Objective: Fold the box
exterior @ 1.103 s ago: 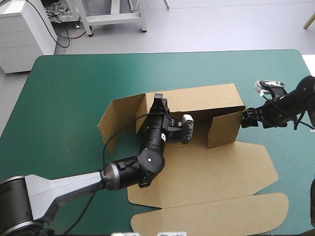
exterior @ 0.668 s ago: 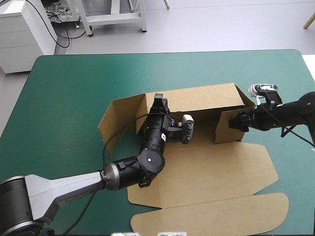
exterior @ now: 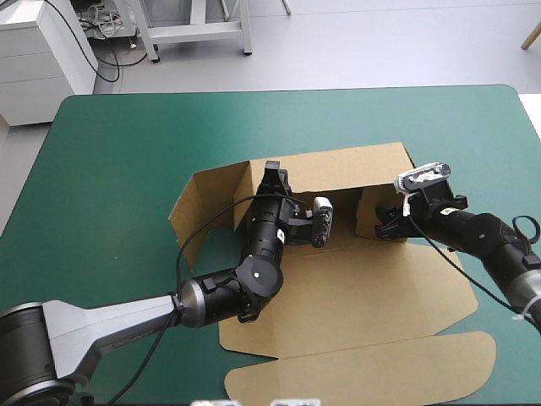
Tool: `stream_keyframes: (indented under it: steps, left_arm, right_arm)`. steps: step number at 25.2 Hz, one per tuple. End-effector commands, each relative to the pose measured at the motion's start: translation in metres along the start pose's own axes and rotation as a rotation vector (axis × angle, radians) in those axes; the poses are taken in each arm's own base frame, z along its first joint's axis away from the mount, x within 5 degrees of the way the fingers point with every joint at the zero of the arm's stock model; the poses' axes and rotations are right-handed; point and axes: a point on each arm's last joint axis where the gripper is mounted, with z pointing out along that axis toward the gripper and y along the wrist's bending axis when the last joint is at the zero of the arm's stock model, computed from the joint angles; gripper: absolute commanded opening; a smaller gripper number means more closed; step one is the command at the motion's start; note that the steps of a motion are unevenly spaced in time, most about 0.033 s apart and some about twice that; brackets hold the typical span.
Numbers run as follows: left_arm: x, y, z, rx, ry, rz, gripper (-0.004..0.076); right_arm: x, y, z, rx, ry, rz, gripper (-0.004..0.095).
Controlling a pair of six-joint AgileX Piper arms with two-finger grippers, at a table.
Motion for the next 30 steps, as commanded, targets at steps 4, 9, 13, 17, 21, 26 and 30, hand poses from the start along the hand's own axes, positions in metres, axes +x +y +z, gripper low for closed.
stream_keyframes:
  steps: [4,9,13,17,21,26,30]
  left_arm:
    - [0.003,0.023,-0.009,-0.076,-0.01,-0.03,-0.0008]
    - [-0.002,0.021,-0.009,-0.051,-0.062,-0.028,0.009]
    - [-0.003,0.021,-0.009,-0.047,-0.075,-0.099,0.0449]
    - [-0.005,0.021,-0.011,-0.046,-0.083,-0.104,0.0547]
    - [-0.013,0.02,-0.02,-0.053,-0.099,-0.097,0.0547]
    - [-0.023,0.018,-0.03,-0.062,-0.119,-0.087,0.0547]
    - [-0.025,0.017,-0.033,-0.064,-0.124,-0.085,0.0547]
  right_arm:
    - [-0.02,0.005,-0.009,0.056,-0.136,0.01,-0.0012]
    - [-0.021,0.005,-0.009,0.059,-0.138,0.01,-0.002]
    - [-0.022,0.003,-0.01,0.074,-0.15,0.011,-0.002]
    - [-0.025,0.001,-0.01,0.102,-0.185,0.053,-0.002]
    - [-0.032,-0.007,-0.011,0.176,-0.251,0.08,-0.002]
    - [-0.051,-0.018,-0.005,0.248,-0.318,0.072,-0.002]
    - [-0.068,-0.026,0.014,0.274,-0.333,0.074,-0.002]
